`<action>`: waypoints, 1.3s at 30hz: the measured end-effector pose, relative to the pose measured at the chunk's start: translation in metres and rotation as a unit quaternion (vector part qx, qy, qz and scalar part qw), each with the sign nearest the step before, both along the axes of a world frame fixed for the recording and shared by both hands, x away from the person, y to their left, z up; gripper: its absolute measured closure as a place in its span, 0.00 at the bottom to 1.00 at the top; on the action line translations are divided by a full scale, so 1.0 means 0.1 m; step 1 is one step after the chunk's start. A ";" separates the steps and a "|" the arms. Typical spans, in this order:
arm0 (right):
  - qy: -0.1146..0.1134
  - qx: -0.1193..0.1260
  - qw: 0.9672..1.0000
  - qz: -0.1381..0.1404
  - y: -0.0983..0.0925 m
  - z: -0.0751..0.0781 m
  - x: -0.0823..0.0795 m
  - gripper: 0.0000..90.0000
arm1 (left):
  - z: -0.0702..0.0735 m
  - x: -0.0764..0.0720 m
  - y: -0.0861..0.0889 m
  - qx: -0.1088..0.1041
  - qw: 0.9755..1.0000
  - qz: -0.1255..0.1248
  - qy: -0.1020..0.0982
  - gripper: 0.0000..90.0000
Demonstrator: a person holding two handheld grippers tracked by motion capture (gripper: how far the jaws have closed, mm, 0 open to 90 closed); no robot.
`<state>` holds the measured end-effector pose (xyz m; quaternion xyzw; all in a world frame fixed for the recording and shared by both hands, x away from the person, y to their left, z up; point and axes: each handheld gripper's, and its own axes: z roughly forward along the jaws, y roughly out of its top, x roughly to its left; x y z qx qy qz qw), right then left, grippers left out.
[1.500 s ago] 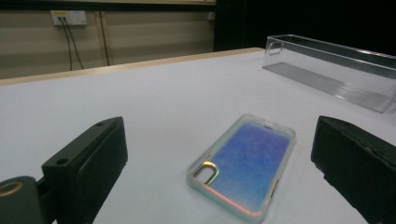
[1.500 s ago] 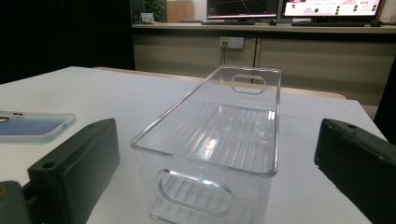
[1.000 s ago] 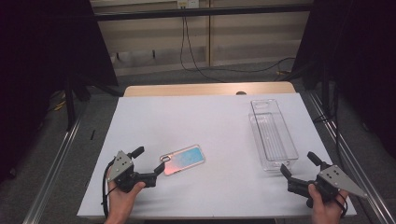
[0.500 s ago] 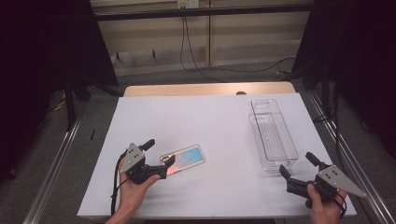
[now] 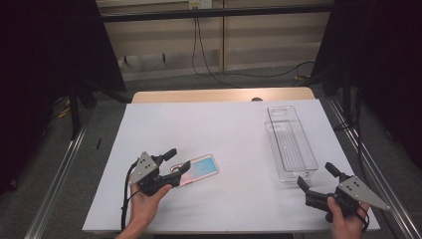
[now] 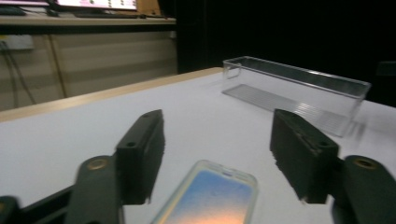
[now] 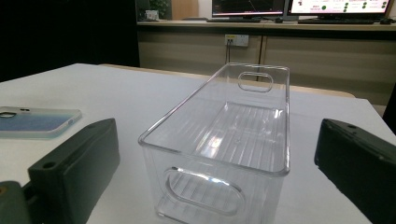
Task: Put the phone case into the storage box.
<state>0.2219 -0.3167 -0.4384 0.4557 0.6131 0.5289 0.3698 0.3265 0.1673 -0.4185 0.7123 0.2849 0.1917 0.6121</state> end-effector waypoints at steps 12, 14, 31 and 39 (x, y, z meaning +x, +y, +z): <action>0.001 0.000 1.000 0.002 0.00 0.00 0.00 0.00 | 0.03 0.03 0.10 0.007 0.999 -0.016 0.027 0.82; 0.001 -0.001 1.000 0.003 0.01 0.00 0.00 0.00 | 0.03 0.04 0.09 0.007 0.998 -0.030 0.050 0.87; 0.002 -0.004 1.000 0.003 0.00 0.00 0.00 0.00 | 0.01 0.25 -0.01 0.064 0.988 -0.072 0.124 1.00; 0.002 -0.004 1.000 0.003 0.00 0.00 0.00 0.00 | -0.03 0.33 0.00 0.093 0.979 -0.083 0.163 1.00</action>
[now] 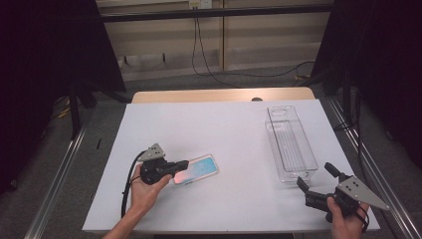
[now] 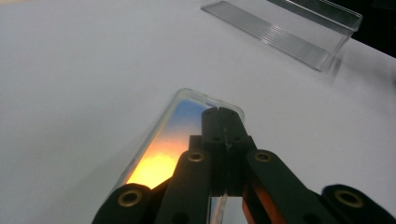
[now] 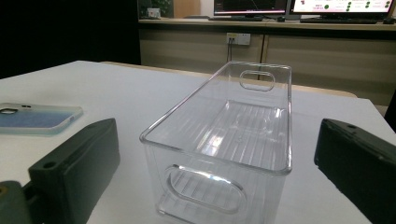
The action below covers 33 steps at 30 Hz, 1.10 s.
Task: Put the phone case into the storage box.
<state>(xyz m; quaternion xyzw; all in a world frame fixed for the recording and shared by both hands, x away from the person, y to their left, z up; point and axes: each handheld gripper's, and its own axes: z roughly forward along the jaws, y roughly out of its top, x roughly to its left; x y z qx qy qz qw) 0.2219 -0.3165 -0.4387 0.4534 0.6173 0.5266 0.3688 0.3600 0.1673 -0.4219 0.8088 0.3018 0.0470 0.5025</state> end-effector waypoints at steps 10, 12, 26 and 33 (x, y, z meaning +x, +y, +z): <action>-0.001 -0.001 1.000 0.000 0.00 0.00 -0.01 0.00 | 0.01 -0.06 -0.05 0.051 0.998 -0.041 0.017 1.00; -0.001 -0.001 1.000 0.000 0.00 0.00 -0.01 0.00 | 0.00 -0.08 -0.07 0.064 0.997 -0.049 0.021 1.00; 0.000 -0.002 1.000 -0.001 -0.01 0.00 -0.02 0.00 | -0.10 -0.18 -0.18 0.135 0.987 -0.076 0.045 1.00; -0.001 -0.002 1.000 -0.001 -0.01 0.00 -0.03 0.00 | -0.13 -0.21 -0.18 0.153 0.984 -0.073 0.055 1.00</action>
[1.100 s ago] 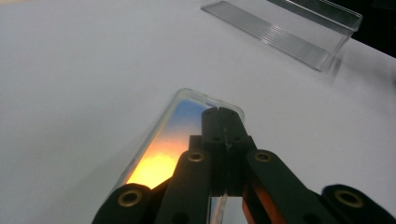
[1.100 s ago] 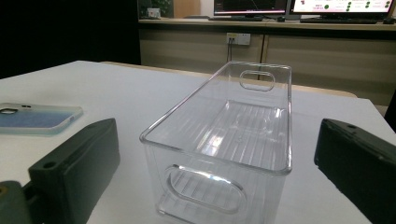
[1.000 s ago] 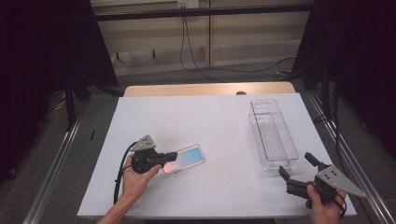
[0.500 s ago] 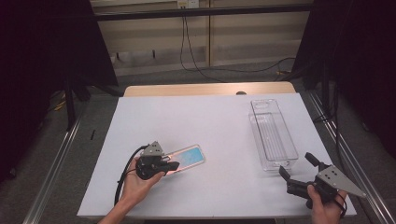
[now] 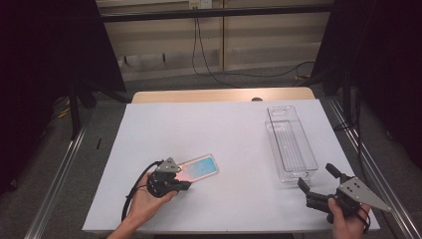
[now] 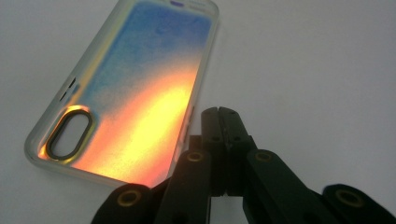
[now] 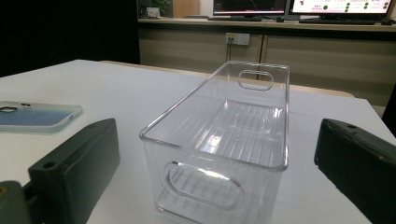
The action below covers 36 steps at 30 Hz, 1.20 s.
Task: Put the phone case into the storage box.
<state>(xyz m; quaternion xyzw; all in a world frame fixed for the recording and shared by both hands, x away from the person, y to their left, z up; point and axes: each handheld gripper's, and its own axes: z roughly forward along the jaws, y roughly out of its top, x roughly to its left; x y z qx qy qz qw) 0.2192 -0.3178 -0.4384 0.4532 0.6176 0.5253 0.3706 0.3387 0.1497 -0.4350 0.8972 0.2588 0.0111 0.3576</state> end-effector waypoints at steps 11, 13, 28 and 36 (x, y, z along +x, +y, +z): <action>0.000 0.000 1.000 0.001 0.00 0.00 0.00 0.00 | -0.06 0.02 -0.01 0.025 1.000 -0.006 0.003 1.00; 0.000 0.000 1.000 0.001 0.00 0.00 0.00 0.00 | -0.06 0.02 -0.01 0.026 1.000 -0.008 0.003 1.00; -0.001 0.000 1.000 0.001 -0.01 0.00 0.00 0.00 | -0.06 0.03 -0.01 0.028 1.000 0.000 0.001 1.00; -0.001 0.001 1.000 0.002 -0.01 0.00 0.00 0.00 | -0.06 0.06 0.03 0.031 0.999 0.010 -0.002 1.00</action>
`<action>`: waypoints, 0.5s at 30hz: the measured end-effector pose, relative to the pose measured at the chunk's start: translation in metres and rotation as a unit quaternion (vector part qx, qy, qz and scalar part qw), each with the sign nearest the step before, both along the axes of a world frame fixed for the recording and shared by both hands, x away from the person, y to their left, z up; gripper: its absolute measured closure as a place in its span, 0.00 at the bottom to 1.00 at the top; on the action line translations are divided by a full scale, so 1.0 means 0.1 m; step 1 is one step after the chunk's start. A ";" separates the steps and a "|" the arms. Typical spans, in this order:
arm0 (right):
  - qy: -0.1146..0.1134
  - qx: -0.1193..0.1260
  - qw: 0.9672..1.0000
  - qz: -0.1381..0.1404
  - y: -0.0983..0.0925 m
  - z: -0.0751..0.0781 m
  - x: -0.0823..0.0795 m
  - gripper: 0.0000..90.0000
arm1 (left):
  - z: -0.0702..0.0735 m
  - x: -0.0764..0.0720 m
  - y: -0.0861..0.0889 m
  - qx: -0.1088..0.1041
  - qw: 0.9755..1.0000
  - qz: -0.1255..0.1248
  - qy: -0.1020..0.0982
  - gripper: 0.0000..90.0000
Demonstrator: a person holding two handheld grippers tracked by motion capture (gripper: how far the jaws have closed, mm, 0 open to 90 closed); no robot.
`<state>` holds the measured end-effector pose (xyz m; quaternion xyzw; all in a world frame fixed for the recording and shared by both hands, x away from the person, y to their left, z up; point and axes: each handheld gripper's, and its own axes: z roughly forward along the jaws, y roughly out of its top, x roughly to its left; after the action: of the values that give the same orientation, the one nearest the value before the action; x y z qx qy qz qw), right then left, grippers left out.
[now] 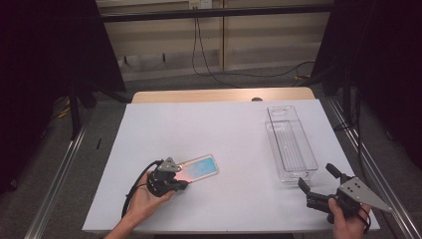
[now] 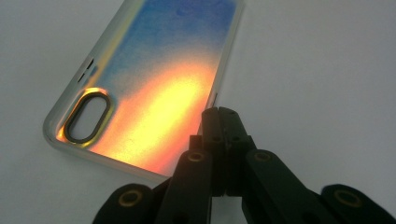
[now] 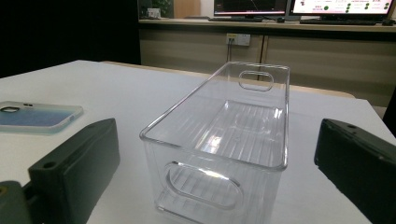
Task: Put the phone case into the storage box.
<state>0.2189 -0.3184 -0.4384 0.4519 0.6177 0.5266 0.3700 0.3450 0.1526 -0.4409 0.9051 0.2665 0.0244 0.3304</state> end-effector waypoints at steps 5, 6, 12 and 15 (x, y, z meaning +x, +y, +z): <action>-0.001 -0.001 1.000 -0.002 0.00 0.00 0.00 0.00 | 0.00 0.03 0.03 0.001 1.000 0.013 0.000 1.00; 0.000 -0.001 1.000 -0.001 0.00 0.00 0.00 0.00 | 0.00 0.04 0.04 0.001 1.000 0.015 -0.001 1.00; 0.000 0.000 1.000 -0.001 0.00 0.00 0.00 0.00 | 0.00 0.07 0.07 0.003 1.000 0.018 -0.002 1.00; 0.000 0.000 1.000 -0.001 0.00 0.00 0.00 0.00 | 0.00 0.07 0.07 0.003 1.000 0.022 -0.004 1.00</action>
<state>0.2189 -0.3187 -0.4383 0.4519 0.6174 0.5264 0.3708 0.3522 0.1594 -0.4408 0.8999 0.2848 0.0355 0.3282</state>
